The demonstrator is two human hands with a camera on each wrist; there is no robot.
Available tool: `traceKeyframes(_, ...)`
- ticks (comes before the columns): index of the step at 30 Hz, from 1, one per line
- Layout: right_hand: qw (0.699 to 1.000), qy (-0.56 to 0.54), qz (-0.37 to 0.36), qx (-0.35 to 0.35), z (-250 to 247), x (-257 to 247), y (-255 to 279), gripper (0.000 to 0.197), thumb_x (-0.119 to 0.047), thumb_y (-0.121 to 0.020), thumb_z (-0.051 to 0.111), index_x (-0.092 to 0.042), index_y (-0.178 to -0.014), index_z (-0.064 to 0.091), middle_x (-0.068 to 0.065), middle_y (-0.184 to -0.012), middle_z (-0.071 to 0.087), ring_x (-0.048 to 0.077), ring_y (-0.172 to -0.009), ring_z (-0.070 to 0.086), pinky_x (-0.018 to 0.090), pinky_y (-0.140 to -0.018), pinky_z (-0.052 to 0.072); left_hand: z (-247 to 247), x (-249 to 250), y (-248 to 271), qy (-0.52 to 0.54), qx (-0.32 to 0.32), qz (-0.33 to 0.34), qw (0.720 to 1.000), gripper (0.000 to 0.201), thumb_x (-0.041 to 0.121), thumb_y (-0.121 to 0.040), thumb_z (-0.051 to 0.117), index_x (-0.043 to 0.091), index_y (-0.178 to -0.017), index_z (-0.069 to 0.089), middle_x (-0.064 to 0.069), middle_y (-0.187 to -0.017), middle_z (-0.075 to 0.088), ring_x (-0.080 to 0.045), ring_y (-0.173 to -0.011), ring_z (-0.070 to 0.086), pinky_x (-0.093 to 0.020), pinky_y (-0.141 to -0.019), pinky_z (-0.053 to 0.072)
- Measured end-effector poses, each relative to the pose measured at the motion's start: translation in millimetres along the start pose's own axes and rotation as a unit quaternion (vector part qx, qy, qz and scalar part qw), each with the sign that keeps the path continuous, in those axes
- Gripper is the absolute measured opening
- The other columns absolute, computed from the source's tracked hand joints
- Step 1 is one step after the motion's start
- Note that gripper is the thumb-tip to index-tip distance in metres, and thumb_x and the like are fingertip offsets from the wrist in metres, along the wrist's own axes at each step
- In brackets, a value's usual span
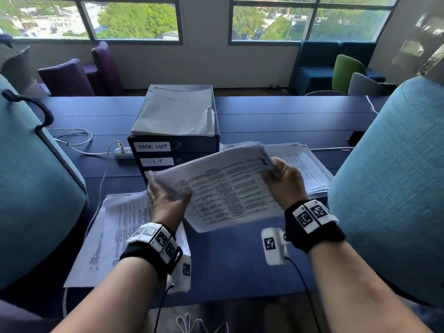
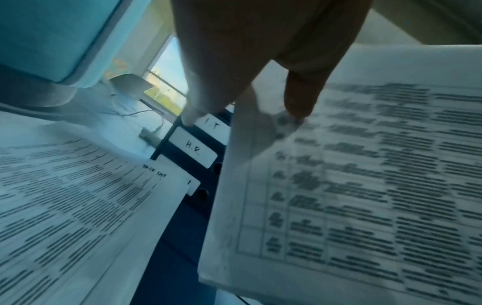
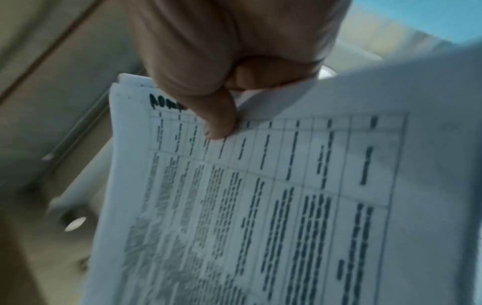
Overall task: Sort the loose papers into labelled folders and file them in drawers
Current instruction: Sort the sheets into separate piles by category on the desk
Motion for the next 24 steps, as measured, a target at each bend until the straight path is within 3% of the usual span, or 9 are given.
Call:
traceKeyframes(2,0.991,-0.118,0.056,-0.024,1,22,0,0.023,-0.008,-0.087,0.065,-0.026,-0.075,0.058,-0.012,-0.07,0.063,0.006,-0.066,0.058,0.023,-0.064,0.048,5,-19,-1,0.101,-0.042,-0.065,0.992,0.079,0.014,-0.08,0.076,0.033,-0.137,0.025,-0.002,-0.126,0.06,-0.027,-0.123,0.054,-0.052,-0.109,0.036)
traceKeyframes(3,0.984,-0.161,0.07,-0.033,4,30,2,0.023,-0.005,-0.087,0.064,-0.025,-0.078,0.06,-0.011,-0.074,0.067,0.004,-0.069,0.061,0.023,-0.067,0.048,8,-21,0,0.128,-0.057,-0.074,0.987,0.071,0.009,-0.082,0.073,0.031,-0.134,0.03,-0.001,-0.118,0.065,-0.025,-0.115,0.059,-0.052,-0.104,0.041)
traceKeyframes(5,0.973,-0.209,0.09,-0.043,11,42,9,0.022,-0.001,-0.089,0.061,-0.023,-0.085,0.062,-0.007,-0.086,0.071,0.01,-0.081,0.066,0.027,-0.076,0.053,12,-12,3,0.142,-0.069,-0.048,0.986,0.046,0.001,-0.087,0.065,0.029,-0.117,0.045,0.0,-0.111,0.068,-0.02,-0.104,0.064,-0.052,-0.098,0.047)
traceKeyframes(7,0.967,-0.23,0.104,-0.026,17,53,16,0.023,0.0,-0.09,0.059,-0.022,-0.088,0.061,0.002,-0.093,0.071,0.017,-0.087,0.067,0.032,-0.079,0.055,15,-1,2,0.139,-0.06,-0.015,0.988,0.033,-0.001,-0.091,0.059,0.03,-0.096,0.049,0.002,-0.103,0.068,-0.017,-0.093,0.065,-0.048,-0.09,0.052)
traceKeyframes(10,0.956,-0.269,0.109,0.028,17,64,24,0.023,-0.002,-0.089,0.061,-0.025,-0.087,0.06,0.001,-0.092,0.07,0.019,-0.086,0.066,0.032,-0.074,0.053,15,15,2,0.136,-0.033,0.036,0.989,0.031,-0.001,-0.093,0.057,0.027,-0.089,0.045,0.007,-0.095,0.068,-0.009,-0.082,0.065,-0.037,-0.078,0.053)
traceKeyframes(14,0.946,-0.29,0.142,0.037,28,92,39,0.029,-0.006,-0.077,0.065,-0.027,-0.094,0.054,0.009,-0.095,0.065,0.029,-0.091,0.063,0.042,-0.076,0.056,19,6,10,0.159,-0.05,0.029,0.986,0.038,-0.01,-0.086,0.06,0.026,-0.094,0.051,0.002,-0.093,0.064,-0.011,-0.08,0.063,-0.026,-0.066,0.053)
traceKeyframes(18,0.96,-0.214,0.181,-0.005,50,113,57,0.035,0.002,-0.085,0.065,-0.028,-0.093,0.051,0.003,-0.086,0.057,0.019,-0.08,0.057,0.025,-0.065,0.05,28,-20,16,0.092,-0.076,0.002,0.993,0.042,-0.012,-0.088,0.056,0.03,-0.091,0.053,-0.004,-0.095,0.06,-0.02,-0.088,0.057,-0.031,-0.069,0.051)
traceKeyframes(21,0.959,-0.22,0.174,0.019,47,107,52,0.023,0.004,-0.088,0.061,-0.015,-0.096,0.051,0.002,-0.081,0.054,0.012,-0.072,0.053,0.01,-0.053,0.044,29,-13,11,0.091,-0.068,0.011,0.993,0.039,-0.011,-0.091,0.052,0.028,-0.089,0.052,-0.003,-0.093,0.06,-0.016,-0.081,0.059,-0.026,-0.057,0.053)
traceKeyframes(24,0.951,-0.257,0.165,0.049,40,107,39,0.025,0.006,-0.087,0.06,-0.017,-0.093,0.051,0.002,-0.081,0.055,0.013,-0.073,0.053,0.011,-0.052,0.046,28,4,4,0.096,-0.054,0.049,0.993,0.036,-0.011,-0.089,0.055,0.025,-0.09,0.048,0.0,-0.092,0.057,-0.011,-0.08,0.057,-0.02,-0.058,0.051)
Point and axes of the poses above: each hand's wrist, its own y-axis away from the middle knuckle, its own z-axis out of the palm, x = y × z, the point moved 10 cm from there along -y, towards the middle knuckle
